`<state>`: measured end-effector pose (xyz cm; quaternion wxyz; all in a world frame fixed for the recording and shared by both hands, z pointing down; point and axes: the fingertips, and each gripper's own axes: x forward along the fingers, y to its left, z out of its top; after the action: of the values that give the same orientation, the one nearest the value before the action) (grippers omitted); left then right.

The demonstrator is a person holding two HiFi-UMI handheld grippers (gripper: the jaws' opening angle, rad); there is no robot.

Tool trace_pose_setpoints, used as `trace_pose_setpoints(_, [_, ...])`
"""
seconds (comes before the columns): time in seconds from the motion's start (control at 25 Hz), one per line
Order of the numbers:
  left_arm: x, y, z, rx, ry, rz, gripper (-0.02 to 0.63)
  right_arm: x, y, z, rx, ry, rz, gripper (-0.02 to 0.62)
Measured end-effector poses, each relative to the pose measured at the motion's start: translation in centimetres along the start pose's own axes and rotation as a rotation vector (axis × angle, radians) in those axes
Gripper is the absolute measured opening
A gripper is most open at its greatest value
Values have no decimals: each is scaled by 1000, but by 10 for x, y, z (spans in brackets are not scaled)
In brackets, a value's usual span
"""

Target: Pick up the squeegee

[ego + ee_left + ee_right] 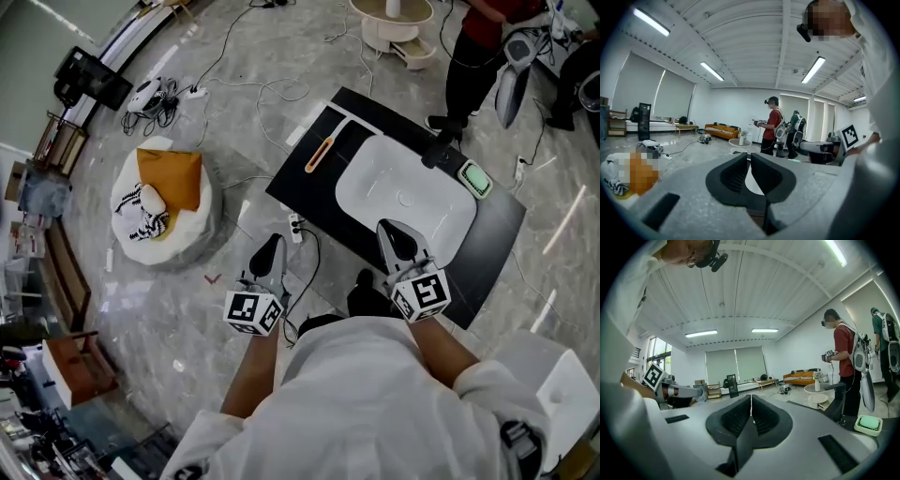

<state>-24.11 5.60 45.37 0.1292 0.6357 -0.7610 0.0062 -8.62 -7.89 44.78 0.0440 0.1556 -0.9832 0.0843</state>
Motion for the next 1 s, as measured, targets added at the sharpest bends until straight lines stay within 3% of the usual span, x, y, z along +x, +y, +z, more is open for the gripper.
trace_pose_setpoints(0.16, [35, 2, 1, 16, 23, -47, 23, 6, -18, -2, 17, -5, -28, 15])
trace_pose_setpoints(0.28, [59, 4, 2, 21, 51, -73, 97, 8, -34, -2, 32, -3, -57, 15])
trace_pose_setpoints(0.4, [81, 9, 3, 36, 82, -99, 97, 11, -47, -1, 36, 0, -80, 15])
trace_pose_setpoints(1.0, [214, 54, -16, 122, 339, -315, 164, 56, -91, -6, 58, 25, -295, 15])
